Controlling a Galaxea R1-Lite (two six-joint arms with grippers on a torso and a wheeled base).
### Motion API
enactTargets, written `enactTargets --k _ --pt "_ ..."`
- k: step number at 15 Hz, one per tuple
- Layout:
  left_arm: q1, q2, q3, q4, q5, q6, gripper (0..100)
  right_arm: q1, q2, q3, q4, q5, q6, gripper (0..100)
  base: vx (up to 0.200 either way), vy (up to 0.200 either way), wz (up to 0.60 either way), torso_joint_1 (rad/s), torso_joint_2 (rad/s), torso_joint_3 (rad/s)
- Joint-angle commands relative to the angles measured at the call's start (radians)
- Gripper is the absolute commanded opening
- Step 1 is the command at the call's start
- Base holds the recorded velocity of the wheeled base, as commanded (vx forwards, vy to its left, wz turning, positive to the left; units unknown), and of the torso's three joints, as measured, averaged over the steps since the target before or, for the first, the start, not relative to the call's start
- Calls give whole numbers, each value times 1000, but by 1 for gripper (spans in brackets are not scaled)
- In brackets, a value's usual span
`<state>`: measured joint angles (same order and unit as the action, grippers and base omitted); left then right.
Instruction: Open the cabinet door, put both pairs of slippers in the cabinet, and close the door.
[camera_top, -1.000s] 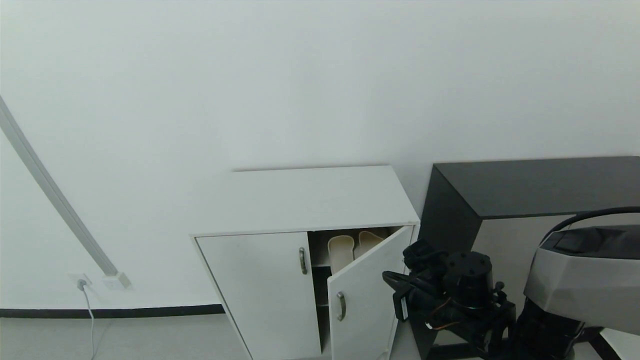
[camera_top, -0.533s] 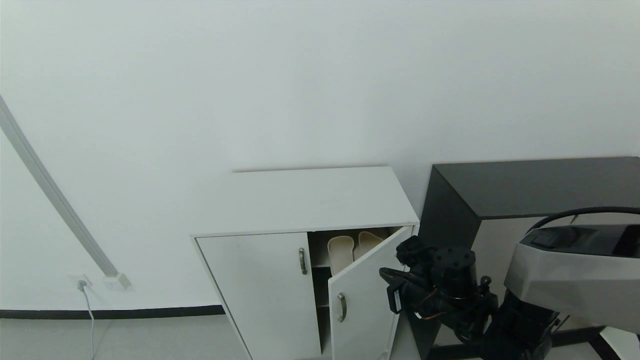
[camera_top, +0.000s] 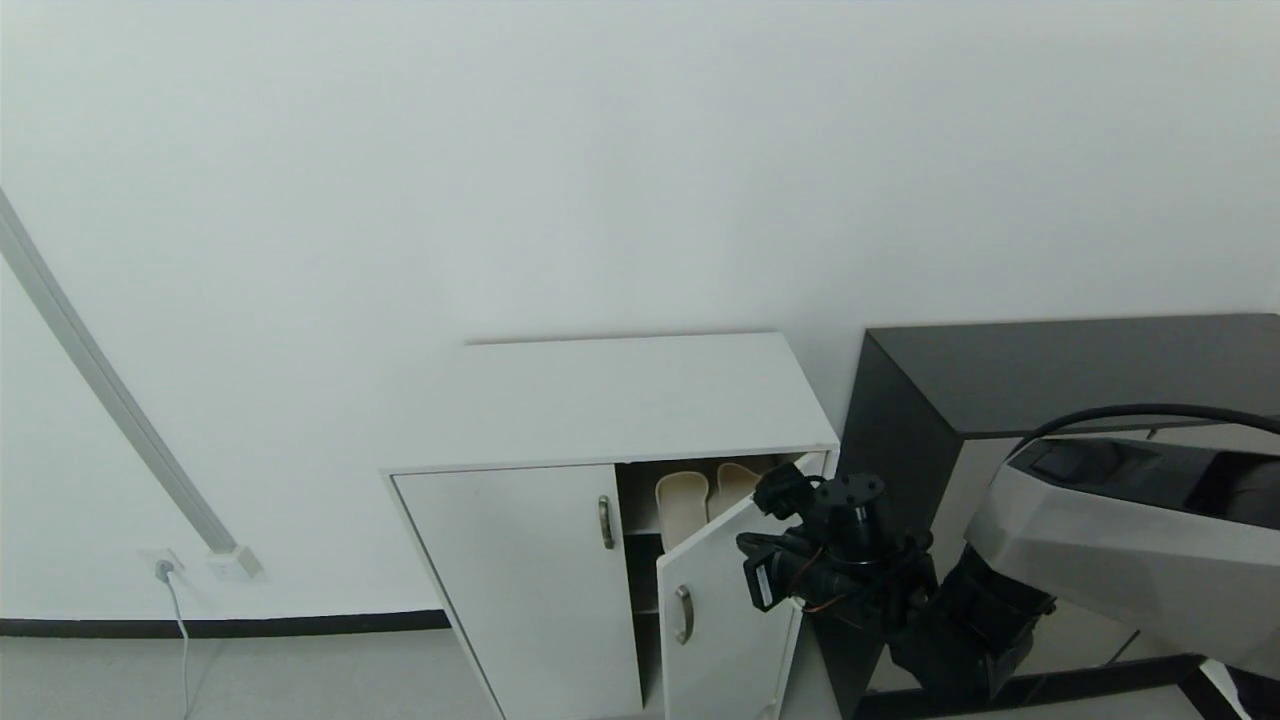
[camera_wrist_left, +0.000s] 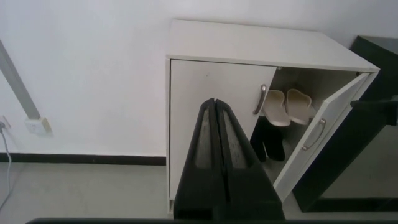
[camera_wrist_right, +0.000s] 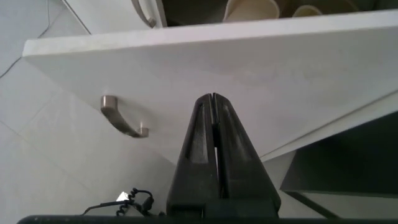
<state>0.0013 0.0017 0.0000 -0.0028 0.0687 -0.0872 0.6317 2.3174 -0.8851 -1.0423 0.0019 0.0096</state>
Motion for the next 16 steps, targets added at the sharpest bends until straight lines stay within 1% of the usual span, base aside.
enactTargets --k 1,5,12,16 --pt "0 1 0 0 0 0 0 0 37 -72 33 0 0 0 0 0 0 0 0 0" --pt "0 1 0 0 0 -2 0 -1 94 -163 62 -60 0 0 0 0 0 0 0 0" --pt "0 1 0 0 6 -3 0 -35 129 -341 203 -94 -2 0 0 0 0 0 0 0" --pt "0 1 0 0 6 -6 0 -43 160 -422 246 -109 0 0 0 0 0 0 0 0"
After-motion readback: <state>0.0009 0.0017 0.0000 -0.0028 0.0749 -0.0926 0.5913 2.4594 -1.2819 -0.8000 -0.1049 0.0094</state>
